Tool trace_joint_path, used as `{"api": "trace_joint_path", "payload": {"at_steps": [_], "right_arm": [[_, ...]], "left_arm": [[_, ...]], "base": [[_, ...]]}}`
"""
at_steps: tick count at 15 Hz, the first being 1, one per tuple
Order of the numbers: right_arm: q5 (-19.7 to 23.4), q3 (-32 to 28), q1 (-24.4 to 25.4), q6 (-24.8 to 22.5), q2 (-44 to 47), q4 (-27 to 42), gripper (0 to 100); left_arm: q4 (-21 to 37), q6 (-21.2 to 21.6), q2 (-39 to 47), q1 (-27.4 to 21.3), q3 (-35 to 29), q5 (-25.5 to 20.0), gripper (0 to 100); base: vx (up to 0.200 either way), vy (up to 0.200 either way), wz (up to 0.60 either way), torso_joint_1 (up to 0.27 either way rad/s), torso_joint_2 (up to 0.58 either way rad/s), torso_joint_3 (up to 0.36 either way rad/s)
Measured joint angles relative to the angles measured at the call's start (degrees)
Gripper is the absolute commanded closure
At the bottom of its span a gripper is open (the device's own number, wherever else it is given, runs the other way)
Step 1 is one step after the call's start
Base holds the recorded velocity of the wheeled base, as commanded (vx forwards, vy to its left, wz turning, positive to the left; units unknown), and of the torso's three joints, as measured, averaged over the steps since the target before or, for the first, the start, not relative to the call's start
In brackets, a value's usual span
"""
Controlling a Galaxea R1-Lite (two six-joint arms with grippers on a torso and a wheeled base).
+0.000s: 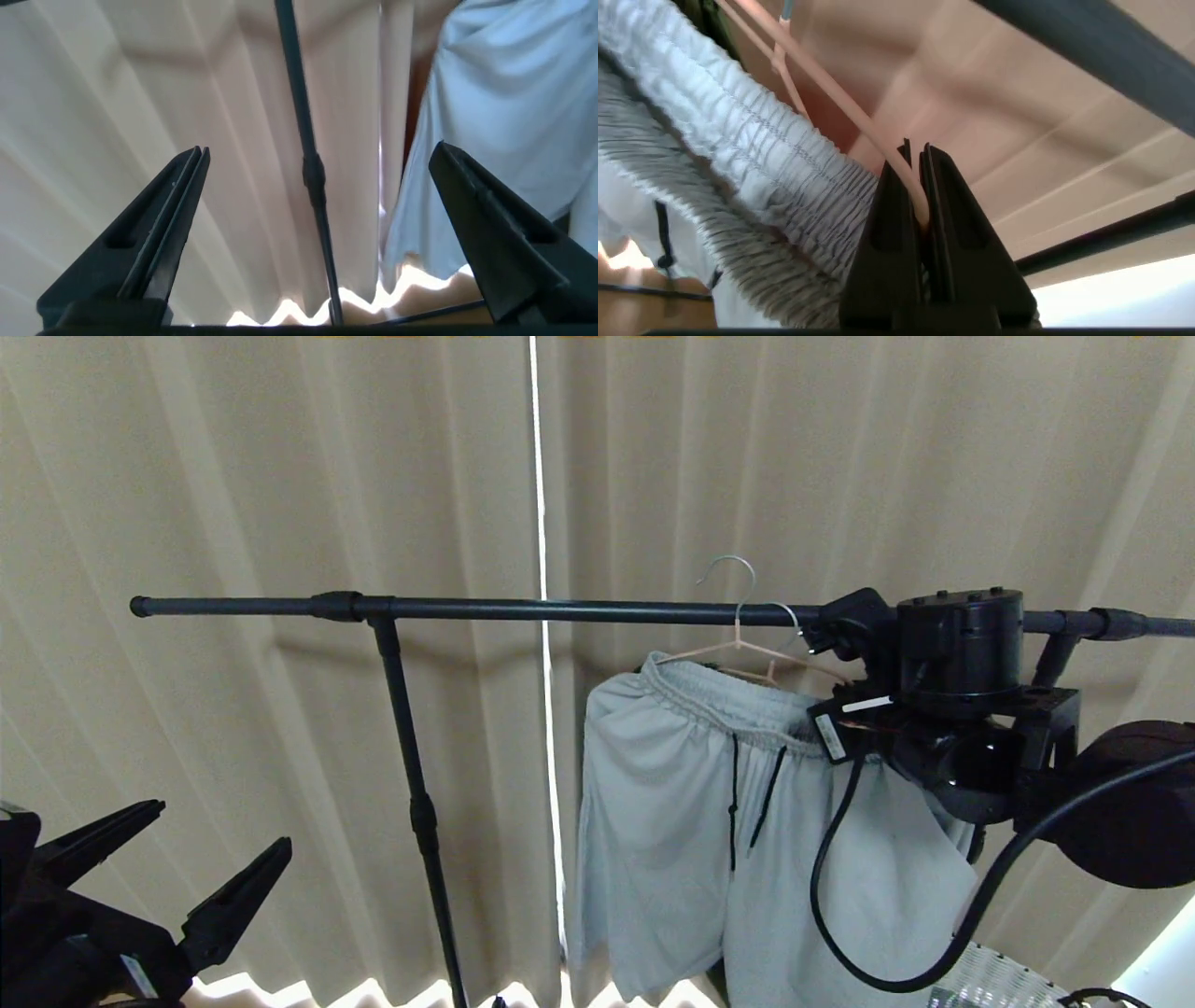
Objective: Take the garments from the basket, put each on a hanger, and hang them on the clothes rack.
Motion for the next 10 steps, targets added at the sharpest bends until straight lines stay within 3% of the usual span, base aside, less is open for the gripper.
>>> {"api": "trace_joint_path", "payload": {"at_steps": [10], "right_arm": [[-0.62,-0.44,2.34,-0.16,3.16,0.57,100]], "left_arm": [[0.06,-0.02,0.11,-0.11,0.48,0.0,0]], "base": [[0.0,0.0,0.0,0.0,0.0,0.0]]}}
